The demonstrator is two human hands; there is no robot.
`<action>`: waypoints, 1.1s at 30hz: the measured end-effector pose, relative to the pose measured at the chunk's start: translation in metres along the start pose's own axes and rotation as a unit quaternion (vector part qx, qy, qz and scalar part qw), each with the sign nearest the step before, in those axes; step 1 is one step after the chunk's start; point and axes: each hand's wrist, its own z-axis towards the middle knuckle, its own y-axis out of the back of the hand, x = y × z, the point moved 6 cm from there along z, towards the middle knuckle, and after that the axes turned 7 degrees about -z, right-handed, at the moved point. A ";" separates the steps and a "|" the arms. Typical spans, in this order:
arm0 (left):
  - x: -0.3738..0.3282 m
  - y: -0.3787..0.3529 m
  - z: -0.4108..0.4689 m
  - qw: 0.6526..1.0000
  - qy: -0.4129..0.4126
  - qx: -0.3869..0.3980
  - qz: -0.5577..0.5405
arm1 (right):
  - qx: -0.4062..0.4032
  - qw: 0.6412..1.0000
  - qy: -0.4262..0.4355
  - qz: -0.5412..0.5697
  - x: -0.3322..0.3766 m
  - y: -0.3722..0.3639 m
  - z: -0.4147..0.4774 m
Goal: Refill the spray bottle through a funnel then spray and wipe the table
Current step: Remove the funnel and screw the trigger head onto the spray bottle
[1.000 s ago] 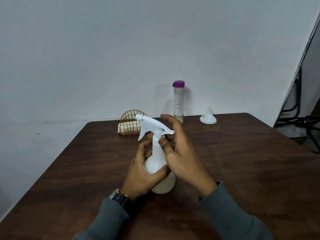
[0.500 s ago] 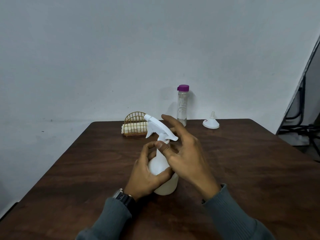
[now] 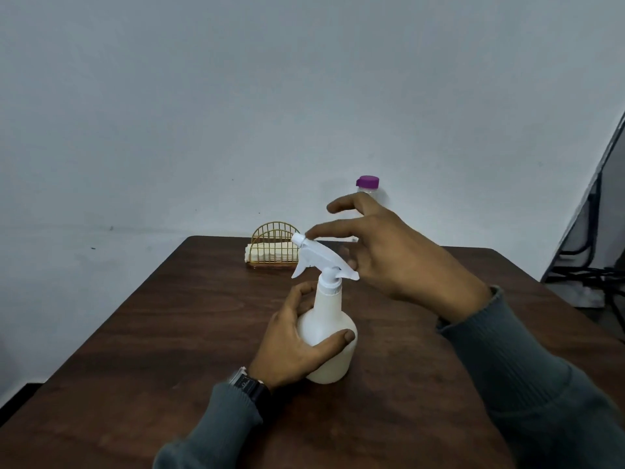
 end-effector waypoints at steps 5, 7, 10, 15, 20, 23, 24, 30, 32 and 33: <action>-0.029 0.000 0.004 0.994 -0.064 -0.053 -0.064 | 0.031 0.998 0.054 -0.003 0.006 0.002 -0.005; -0.039 -0.002 0.008 0.992 -0.087 -0.060 -0.063 | 0.038 0.997 0.065 -0.023 0.007 0.002 -0.005; -0.043 -0.005 0.012 0.993 -0.096 -0.055 -0.048 | 0.035 0.997 0.055 -0.051 0.004 0.004 -0.003; -0.033 -0.008 0.015 0.992 -0.070 -0.064 -0.085 | 0.033 0.996 0.047 -0.075 0.004 0.007 -0.003; -0.030 -0.013 0.017 0.976 -0.047 -0.129 -0.171 | 0.014 0.997 0.040 -0.072 0.004 0.002 -0.004; -0.034 -0.013 0.017 0.968 -0.069 -0.127 -0.207 | 0.011 0.997 0.030 -0.075 0.000 0.003 -0.005; -0.034 -0.012 0.017 0.963 -0.075 -0.115 -0.230 | 0.011 0.996 0.028 -0.078 -0.001 0.003 -0.005; -0.030 -0.008 0.017 0.952 -0.097 -0.148 -0.249 | 0.005 0.997 0.021 -0.078 -0.002 0.002 -0.006; -0.028 -0.009 0.018 0.947 -0.096 -0.163 -0.261 | -0.007 0.996 0.021 -0.084 0.000 0.003 -0.006; -0.027 -0.008 0.018 0.946 -0.096 -0.170 -0.258 | -0.010 0.996 0.016 -0.092 0.000 0.004 -0.007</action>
